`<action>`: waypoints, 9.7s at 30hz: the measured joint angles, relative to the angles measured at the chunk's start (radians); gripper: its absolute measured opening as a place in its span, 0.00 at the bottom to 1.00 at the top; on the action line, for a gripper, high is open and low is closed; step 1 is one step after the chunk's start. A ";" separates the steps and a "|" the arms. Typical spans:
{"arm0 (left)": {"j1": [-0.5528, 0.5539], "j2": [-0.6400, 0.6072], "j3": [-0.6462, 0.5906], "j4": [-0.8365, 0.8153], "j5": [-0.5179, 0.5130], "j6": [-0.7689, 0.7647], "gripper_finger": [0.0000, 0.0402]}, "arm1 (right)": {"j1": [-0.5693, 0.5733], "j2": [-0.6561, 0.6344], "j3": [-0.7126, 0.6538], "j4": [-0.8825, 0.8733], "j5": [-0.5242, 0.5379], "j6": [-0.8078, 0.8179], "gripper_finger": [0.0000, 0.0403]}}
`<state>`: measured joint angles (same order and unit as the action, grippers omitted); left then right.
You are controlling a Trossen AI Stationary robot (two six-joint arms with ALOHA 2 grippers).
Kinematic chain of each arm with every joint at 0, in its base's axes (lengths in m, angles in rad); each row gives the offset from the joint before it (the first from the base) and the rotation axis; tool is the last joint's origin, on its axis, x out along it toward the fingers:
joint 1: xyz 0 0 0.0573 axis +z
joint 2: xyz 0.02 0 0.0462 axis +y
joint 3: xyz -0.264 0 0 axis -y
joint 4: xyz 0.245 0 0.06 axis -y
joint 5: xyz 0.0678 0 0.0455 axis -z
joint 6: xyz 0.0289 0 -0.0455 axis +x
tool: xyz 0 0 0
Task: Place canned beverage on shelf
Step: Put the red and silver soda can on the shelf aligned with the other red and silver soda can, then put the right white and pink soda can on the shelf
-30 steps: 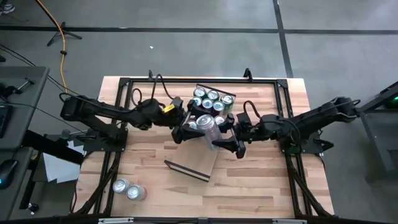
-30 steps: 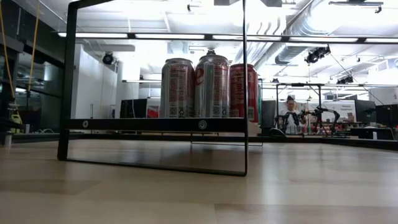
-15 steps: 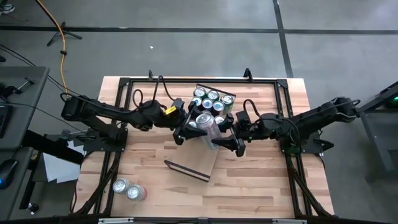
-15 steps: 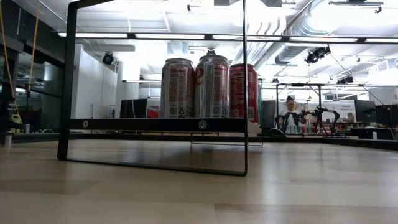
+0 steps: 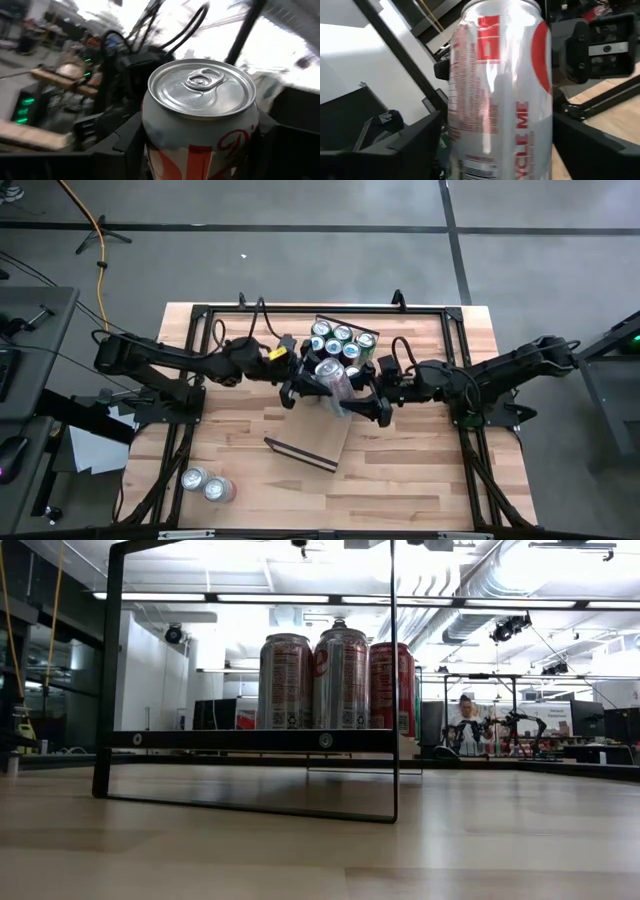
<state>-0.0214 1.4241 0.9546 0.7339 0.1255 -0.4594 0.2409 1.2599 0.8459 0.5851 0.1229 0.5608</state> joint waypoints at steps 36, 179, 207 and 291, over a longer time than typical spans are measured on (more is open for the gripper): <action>-0.041 -0.205 -0.002 -0.483 -0.264 0.085 0.40 | -0.060 0.171 0.454 -0.769 0.108 -0.298 0.97; -0.020 -0.450 -0.303 -0.453 -0.455 0.000 0.74 | 0.208 0.076 -0.219 0.201 0.883 -0.560 0.84; -0.017 -0.450 -0.303 -0.496 -0.510 0.017 0.74 | 0.272 0.148 -0.219 -0.498 0.490 0.250 0.02; 0.072 -0.463 -0.277 -1.259 -0.449 0.011 0.00 | 0.106 -0.031 -0.219 -0.407 0.476 0.033 0.00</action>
<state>0.0509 0.9608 0.6777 -0.5251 -0.3240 -0.4488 0.3473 1.2291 0.6270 0.1784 0.5990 0.5937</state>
